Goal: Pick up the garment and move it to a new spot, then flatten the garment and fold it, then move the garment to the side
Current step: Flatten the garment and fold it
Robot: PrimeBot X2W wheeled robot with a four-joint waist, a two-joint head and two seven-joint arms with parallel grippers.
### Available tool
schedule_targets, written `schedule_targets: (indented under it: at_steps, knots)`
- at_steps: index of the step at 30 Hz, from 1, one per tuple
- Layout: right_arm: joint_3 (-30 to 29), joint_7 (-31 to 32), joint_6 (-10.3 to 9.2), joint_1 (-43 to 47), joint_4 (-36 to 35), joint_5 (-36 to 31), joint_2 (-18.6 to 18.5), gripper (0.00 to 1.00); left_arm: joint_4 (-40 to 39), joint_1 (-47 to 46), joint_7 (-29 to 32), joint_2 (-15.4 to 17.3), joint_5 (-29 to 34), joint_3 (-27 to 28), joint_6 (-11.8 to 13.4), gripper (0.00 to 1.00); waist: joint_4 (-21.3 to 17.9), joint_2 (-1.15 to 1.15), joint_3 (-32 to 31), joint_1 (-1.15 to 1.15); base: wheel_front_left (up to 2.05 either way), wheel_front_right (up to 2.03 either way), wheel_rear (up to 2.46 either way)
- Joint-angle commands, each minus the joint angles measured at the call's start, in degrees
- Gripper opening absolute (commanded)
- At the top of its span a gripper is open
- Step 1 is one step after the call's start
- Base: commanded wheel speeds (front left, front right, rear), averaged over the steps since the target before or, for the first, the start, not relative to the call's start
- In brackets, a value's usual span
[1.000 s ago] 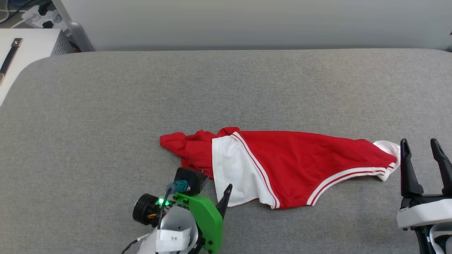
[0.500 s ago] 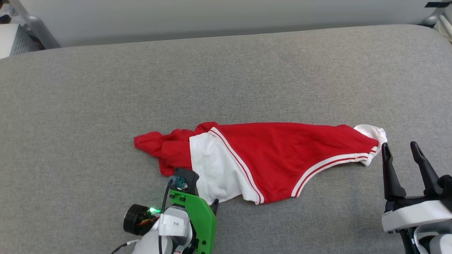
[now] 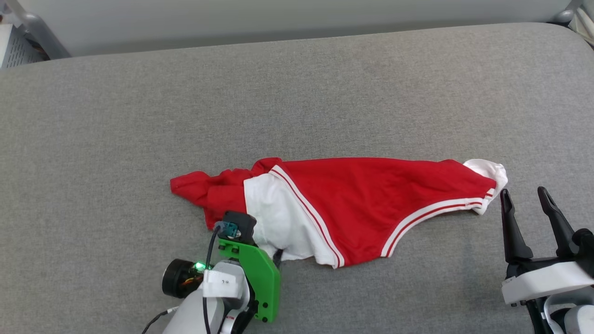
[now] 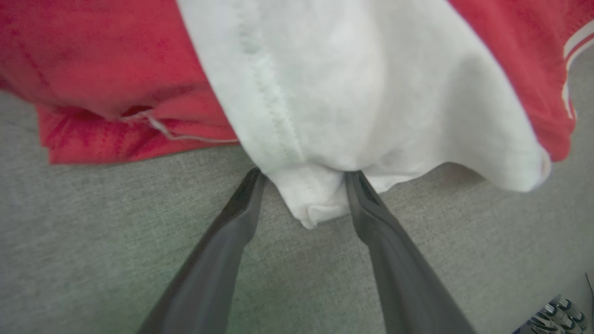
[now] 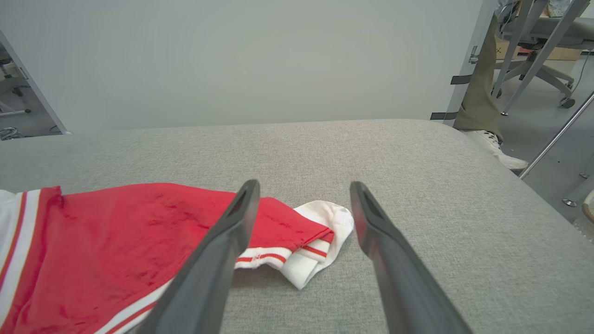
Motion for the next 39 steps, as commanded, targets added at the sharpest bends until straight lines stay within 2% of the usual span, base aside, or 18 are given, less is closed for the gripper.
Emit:
schedule_targets:
  at_steps: [1,8,15,23,30,39]
  knots:
    - [0.2,-0.4,-0.06,-0.6,0.3,0.0,-0.1,1.00,2.5,0.5,1.2,0.1,-0.7,-0.6,-0.5,0.00,0.2,0.00,-0.3,0.00,0.00,0.00,0.00]
    - [-0.2,-0.2,-0.06,0.2,2.0,-0.3,-0.7,1.00,1.2,1.6,-1.7,1.1,-2.0,1.4,0.2,0.00,1.9,0.00,-2.7,0.00,0.00,0.00,0.00]
    - [-0.7,2.7,-0.06,1.9,4.0,-0.2,-1.2,1.00,-6.6,4.5,-4.4,4.1,-3.4,6.1,2.5,0.00,5.0,0.00,-5.5,0.00,0.00,0.00,0.00]
    - [-0.5,7.8,-0.06,3.2,5.5,0.0,-1.0,1.00,-14.1,7.8,-4.1,6.4,-5.0,10.2,5.1,0.00,8.4,0.00,-6.3,0.00,0.00,0.00,0.00]
    - [-1.4,15.2,-0.06,3.5,6.3,-0.8,-1.5,1.00,-14.9,10.4,-2.4,6.9,-6.3,10.0,4.8,0.00,10.5,0.00,-5.6,0.00,0.00,0.00,0.00]
    - [-1.8,31.9,-0.06,4.9,1.2,0.6,-5.6,1.00,-14.9,10.0,-2.8,6.2,-6.7,8.8,4.6,0.00,11.7,0.00,-4.9,0.00,0.00,0.00,0.00]
